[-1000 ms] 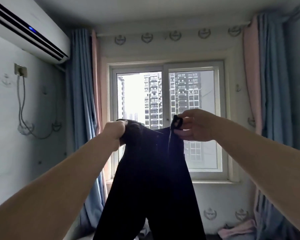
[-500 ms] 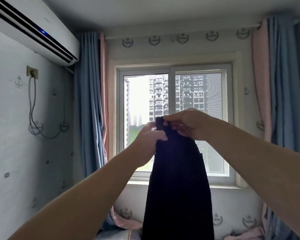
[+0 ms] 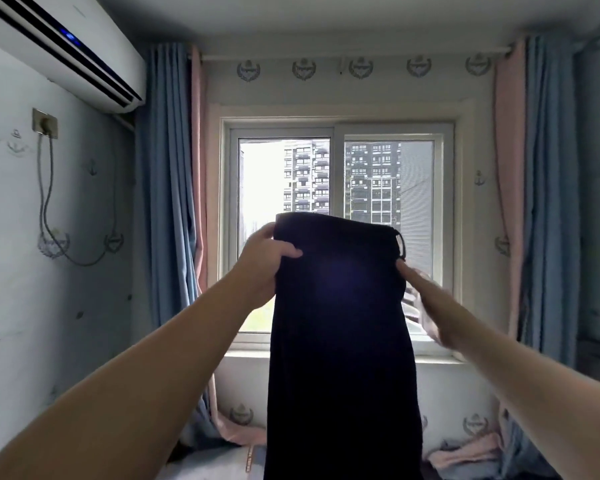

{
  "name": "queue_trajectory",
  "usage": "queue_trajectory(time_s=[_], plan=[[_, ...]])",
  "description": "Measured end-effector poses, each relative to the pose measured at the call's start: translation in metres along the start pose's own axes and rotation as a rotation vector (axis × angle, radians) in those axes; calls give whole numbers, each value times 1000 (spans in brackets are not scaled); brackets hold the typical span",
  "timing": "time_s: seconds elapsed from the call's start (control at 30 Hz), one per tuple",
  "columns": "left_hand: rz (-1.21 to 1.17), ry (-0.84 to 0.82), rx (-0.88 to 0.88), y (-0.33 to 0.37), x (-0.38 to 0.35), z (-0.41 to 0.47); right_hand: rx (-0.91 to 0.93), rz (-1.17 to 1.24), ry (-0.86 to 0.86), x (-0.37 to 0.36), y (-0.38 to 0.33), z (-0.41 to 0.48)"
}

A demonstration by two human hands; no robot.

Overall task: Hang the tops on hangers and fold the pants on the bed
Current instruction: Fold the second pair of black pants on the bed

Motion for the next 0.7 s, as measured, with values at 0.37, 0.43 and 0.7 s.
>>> queue_trajectory(time_s=[0.37, 0.43, 0.7], plan=[[254, 151, -50, 23, 80, 22, 53, 60, 14, -76, -19, 2], [339, 207, -125, 38, 83, 19, 95, -4, 81, -87, -36, 2], [376, 289, -248, 103, 78, -40, 251, -137, 157, -107, -107, -50]])
Point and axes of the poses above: each hand's wrist, its own z-axis towards the middle knuckle, its own x-axis out of the back of the hand, y = z × x, the point moved 2 cm from there along z, towards the middle knuckle, and after that the axes turned 2 degrees about x, right-handed, at the moved point
